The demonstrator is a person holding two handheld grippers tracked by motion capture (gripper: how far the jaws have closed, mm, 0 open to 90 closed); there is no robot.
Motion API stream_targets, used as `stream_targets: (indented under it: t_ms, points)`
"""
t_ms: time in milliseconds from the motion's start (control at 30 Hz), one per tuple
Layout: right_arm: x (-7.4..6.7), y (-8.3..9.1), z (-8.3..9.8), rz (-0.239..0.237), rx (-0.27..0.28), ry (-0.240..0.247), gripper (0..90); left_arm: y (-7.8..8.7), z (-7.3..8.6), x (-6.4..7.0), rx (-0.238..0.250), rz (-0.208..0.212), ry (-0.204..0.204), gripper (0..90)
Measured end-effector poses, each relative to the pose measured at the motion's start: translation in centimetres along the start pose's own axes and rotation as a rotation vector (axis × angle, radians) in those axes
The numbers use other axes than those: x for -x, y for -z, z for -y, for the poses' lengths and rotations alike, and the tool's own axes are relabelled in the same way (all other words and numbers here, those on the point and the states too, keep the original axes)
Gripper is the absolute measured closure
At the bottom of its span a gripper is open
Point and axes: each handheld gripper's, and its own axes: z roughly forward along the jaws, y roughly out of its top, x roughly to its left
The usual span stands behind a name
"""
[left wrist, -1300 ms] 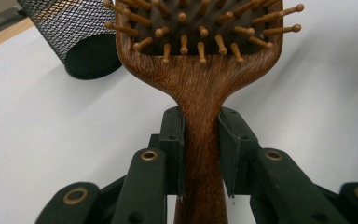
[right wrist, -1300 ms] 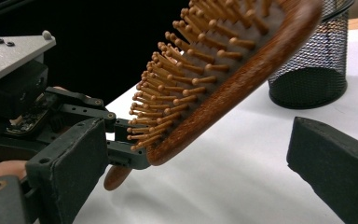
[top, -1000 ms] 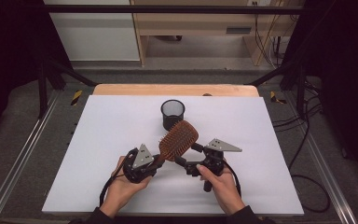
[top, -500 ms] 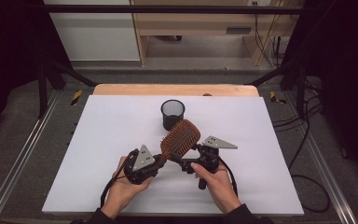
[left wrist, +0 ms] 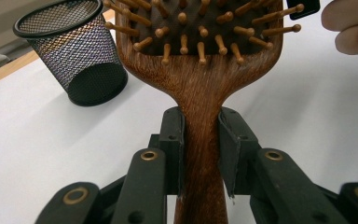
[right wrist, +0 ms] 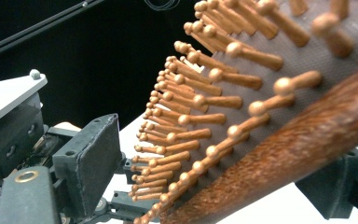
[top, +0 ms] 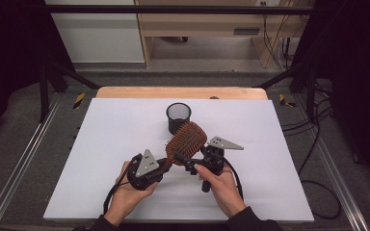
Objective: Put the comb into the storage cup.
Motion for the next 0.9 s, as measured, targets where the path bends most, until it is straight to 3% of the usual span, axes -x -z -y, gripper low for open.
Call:
stream_targets:
  t_ms: [900]
  points:
    - [-0.7,-0.5,-1.4,0.014,0.022,0.008,25.4,0.4,-0.1,-0.3,0.028,-0.016,0.022,72.8]
